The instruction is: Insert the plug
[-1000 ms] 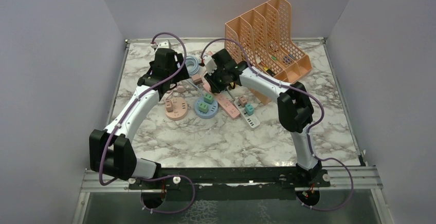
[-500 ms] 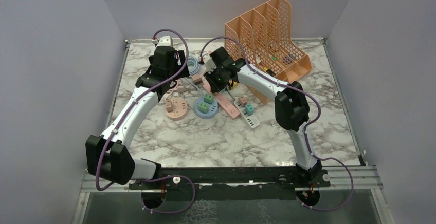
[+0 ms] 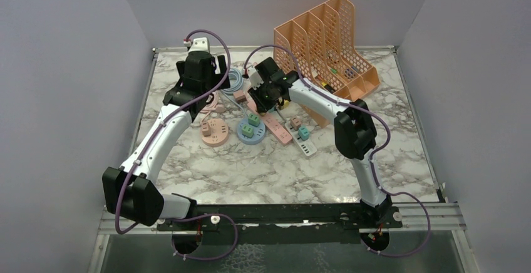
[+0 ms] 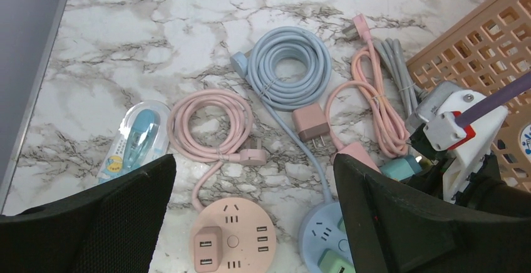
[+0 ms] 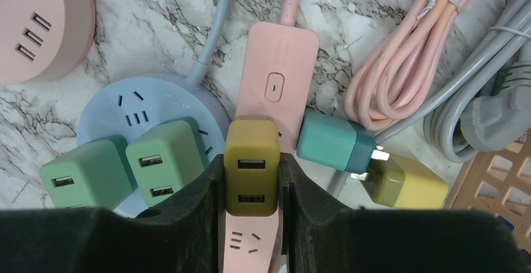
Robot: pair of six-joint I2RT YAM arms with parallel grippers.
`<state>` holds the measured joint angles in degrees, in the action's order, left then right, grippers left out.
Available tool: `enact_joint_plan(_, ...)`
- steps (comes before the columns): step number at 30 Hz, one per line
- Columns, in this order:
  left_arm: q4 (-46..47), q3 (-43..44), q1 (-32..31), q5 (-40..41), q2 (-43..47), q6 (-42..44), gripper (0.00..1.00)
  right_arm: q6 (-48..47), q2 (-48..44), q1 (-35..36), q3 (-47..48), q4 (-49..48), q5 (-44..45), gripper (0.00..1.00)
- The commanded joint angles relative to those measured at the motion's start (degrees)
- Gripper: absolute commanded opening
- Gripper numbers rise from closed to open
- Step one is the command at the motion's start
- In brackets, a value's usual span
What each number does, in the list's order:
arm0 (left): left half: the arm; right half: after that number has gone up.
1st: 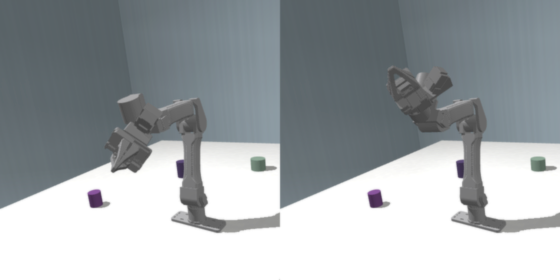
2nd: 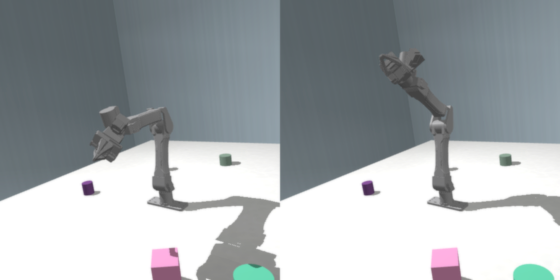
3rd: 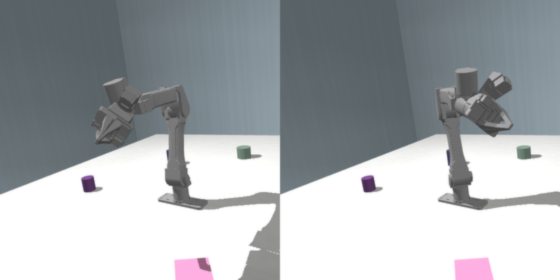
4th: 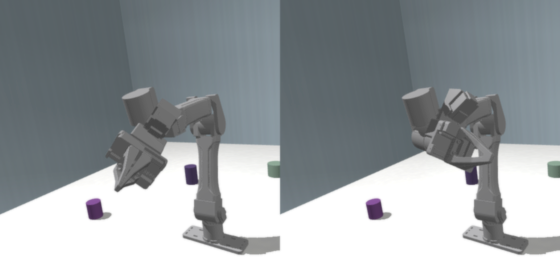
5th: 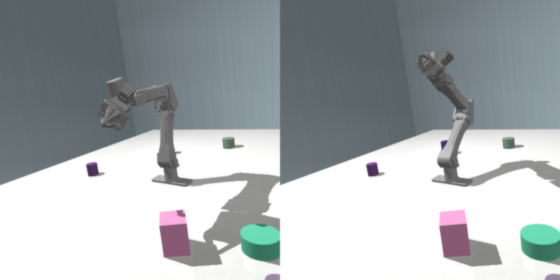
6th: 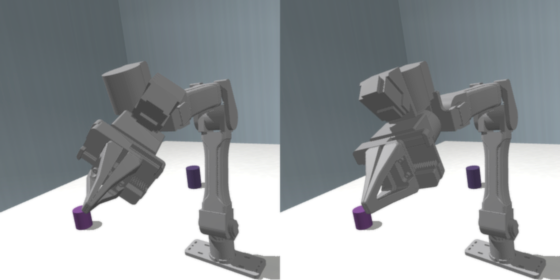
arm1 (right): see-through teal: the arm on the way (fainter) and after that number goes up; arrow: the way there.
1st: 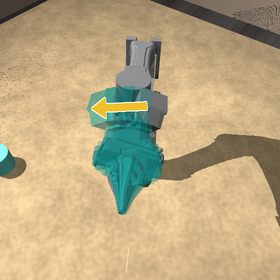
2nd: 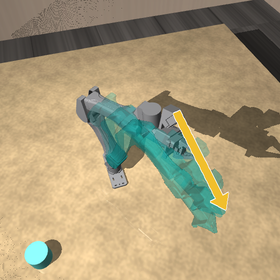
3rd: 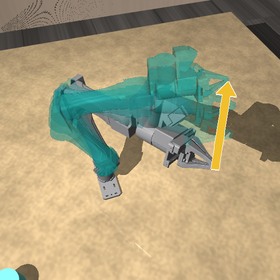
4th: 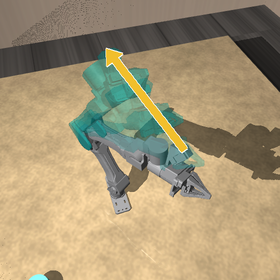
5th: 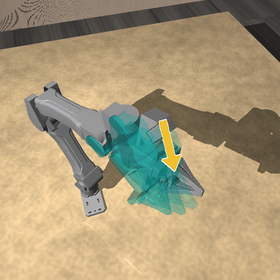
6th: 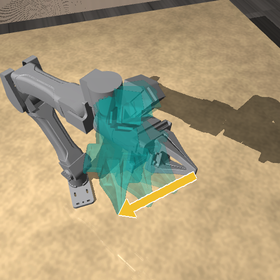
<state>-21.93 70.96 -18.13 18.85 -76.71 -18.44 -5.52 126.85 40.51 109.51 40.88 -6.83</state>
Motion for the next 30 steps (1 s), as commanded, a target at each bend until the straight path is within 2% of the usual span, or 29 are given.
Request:
enact_joint_plan(1,0.3,2.7,-0.1,2.5,2.1,2.2,0.99,0.4,5.8,0.1,-3.2,2.5,6.1,0.01)
enact_joint_plan(10,-0.2,4.5,-0.1,4.0,2.1,3.2,0.99,2.1,6.2,2.0,-4.9,-0.7,17.7,0.01)
enact_joint_plan(19,-1.0,5.6,-0.1,6.4,2.5,2.4,0.99,5.3,10.1,1.9,-7.4,-1.2,12.4,0.01)
enact_joint_plan(26,-1.2,6.2,-0.2,6.8,2.4,1.7,0.99,7.5,14.5,1.9,-10.5,-0.3,14.6,0.01)
enact_joint_plan(30,-1.0,6.5,-0.1,6.2,2.2,1.8,0.99,8.9,16.1,1.5,-12.7,-1.4,8.8,0.01)
